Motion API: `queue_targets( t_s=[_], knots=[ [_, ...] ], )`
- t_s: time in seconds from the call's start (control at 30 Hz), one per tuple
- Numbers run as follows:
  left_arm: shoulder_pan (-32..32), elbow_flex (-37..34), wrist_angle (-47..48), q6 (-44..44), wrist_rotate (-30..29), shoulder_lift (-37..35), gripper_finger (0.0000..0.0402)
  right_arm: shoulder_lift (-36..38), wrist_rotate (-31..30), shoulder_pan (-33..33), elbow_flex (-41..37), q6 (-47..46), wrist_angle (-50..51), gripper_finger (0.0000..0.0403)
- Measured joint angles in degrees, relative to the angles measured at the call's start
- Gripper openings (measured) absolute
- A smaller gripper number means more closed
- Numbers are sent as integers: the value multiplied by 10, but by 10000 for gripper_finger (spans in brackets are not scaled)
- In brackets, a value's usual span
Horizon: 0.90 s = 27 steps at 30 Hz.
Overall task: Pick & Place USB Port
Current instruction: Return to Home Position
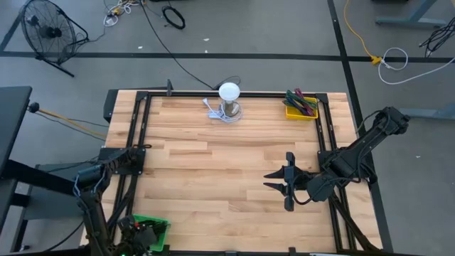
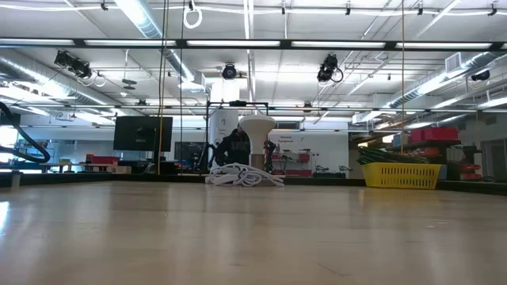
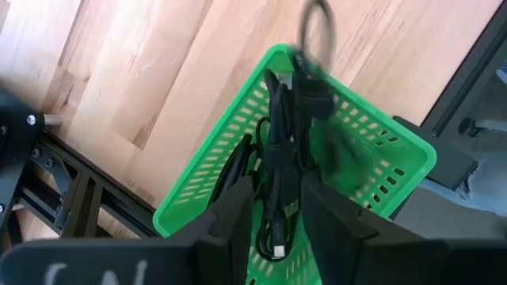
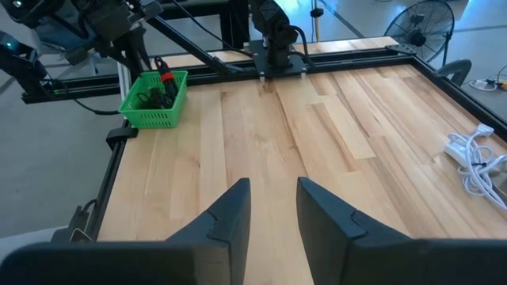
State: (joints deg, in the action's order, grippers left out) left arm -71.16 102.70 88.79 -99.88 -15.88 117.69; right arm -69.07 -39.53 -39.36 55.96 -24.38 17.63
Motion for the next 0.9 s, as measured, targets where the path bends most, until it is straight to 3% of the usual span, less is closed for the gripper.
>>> queue_targets(
  t_s=[0.13, 0.23, 0.6, 0.9],
  knots=[
    [0, 0, 0, 1, -3, 0, 121, 0, 0, 0, 0, 0, 0, 104],
    [0, 0, 0, 24, -37, 0, 122, 0, 0, 0, 0, 0, 0, 104],
    [20, 0, 0, 173, -362, 0, 122, 0, 0, 0, 0, -1, 0, 104],
    [96, 0, -1, 291, -599, 0, 122, 0, 28, 0, 0, 1, -7, 104]
  ],
)
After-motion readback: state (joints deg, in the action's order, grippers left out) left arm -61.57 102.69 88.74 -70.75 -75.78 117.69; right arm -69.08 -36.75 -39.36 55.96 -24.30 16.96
